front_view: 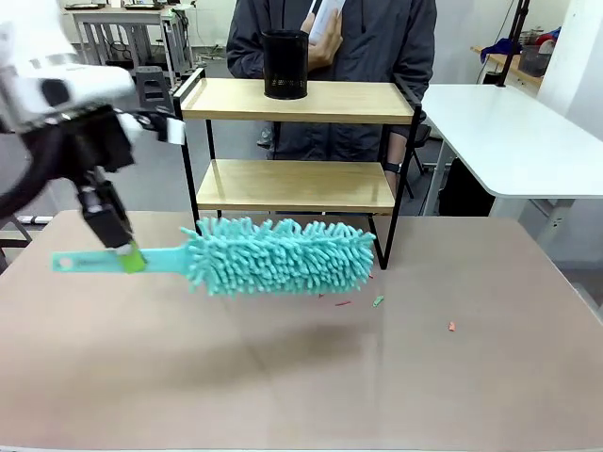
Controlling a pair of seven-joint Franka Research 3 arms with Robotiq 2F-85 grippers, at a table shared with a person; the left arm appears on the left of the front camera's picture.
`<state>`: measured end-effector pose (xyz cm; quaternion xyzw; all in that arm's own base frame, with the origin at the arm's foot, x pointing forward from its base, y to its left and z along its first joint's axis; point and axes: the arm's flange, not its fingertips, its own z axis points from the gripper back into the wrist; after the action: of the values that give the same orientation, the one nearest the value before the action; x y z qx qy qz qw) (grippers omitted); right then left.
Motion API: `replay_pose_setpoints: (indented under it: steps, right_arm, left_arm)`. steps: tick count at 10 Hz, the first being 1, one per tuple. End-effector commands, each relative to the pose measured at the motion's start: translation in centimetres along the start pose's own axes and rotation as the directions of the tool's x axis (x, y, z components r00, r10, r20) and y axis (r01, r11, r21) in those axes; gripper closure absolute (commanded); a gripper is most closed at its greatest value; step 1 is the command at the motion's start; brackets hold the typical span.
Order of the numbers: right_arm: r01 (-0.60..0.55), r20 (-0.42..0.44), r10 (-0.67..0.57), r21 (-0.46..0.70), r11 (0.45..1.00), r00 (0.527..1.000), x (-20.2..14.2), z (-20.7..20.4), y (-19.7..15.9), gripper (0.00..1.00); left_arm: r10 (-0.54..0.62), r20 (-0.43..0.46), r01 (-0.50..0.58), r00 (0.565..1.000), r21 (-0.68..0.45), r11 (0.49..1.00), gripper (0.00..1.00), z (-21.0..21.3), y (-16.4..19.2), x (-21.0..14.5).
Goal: Clean the shelf.
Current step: Clean the remaining tier of the Shelf with the Duster once objects are removed.
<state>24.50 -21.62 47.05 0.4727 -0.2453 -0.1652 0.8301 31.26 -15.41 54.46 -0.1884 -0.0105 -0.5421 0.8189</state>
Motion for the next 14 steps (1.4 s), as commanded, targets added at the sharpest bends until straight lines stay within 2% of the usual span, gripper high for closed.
replay_pose_setpoints:
  steps: [1, 3, 4, 5, 8, 9, 10, 12, 14]
  right_arm:
    - [-0.023, 0.017, 0.023, 0.026, 0.999, 1.000, 0.1, -0.2, 0.0, 0.00]
    - [-0.023, 0.017, 0.023, 0.026, 0.999, 1.000, 0.1, -0.2, 0.0, 0.00]
    - [-0.023, 0.017, 0.023, 0.026, 0.999, 1.000, 0.1, -0.2, 0.0, 0.00]
    - [-0.023, 0.017, 0.023, 0.026, 0.999, 1.000, 0.1, -0.2, 0.0, 0.00]
    - [-0.023, 0.017, 0.023, 0.026, 0.999, 1.000, 0.1, -0.2, 0.0, 0.00]
    - [-0.023, 0.017, 0.023, 0.026, 0.999, 1.000, 0.1, -0.2, 0.0, 0.00]
    - [-0.023, 0.017, 0.023, 0.026, 0.999, 1.000, 0.1, -0.2, 0.0, 0.00]
    - [-0.023, 0.017, 0.023, 0.026, 0.999, 1.000, 0.1, -0.2, 0.0, 0.00]
    - [-0.023, 0.017, 0.023, 0.026, 0.999, 1.000, 0.1, -0.2, 0.0, 0.00]
  left_arm:
    - [-0.009, 0.085, 0.011, 0.996, -0.025, 1.000, 0.88, 1.5, 0.1, -3.0]
    - [0.002, 0.136, 0.010, 0.991, -0.087, 0.996, 0.88, 4.9, 0.1, -8.2]
    - [-0.018, 0.132, 0.033, 0.991, -0.107, 0.994, 0.88, 6.4, -0.5, -10.7]
    - [-0.025, 0.156, 0.042, 0.987, -0.104, 0.994, 0.88, 8.7, -1.3, -14.4]
    - [0.069, 0.267, -0.057, 0.961, -0.052, 0.997, 0.88, 12.4, -2.5, -23.4]
    - [0.161, 0.365, -0.161, 0.917, -0.032, 0.986, 0.88, 13.6, -2.4, -26.7]
    - [0.235, 0.423, -0.245, 0.875, -0.033, 0.969, 0.88, 14.6, -1.7, -29.4]
    - [0.397, 0.507, -0.389, 0.765, -0.127, 0.912, 0.88, 16.3, 1.0, -33.8]
    - [0.596, 0.523, -0.576, 0.609, -0.225, 0.786, 0.88, 16.4, 5.8, -34.5]
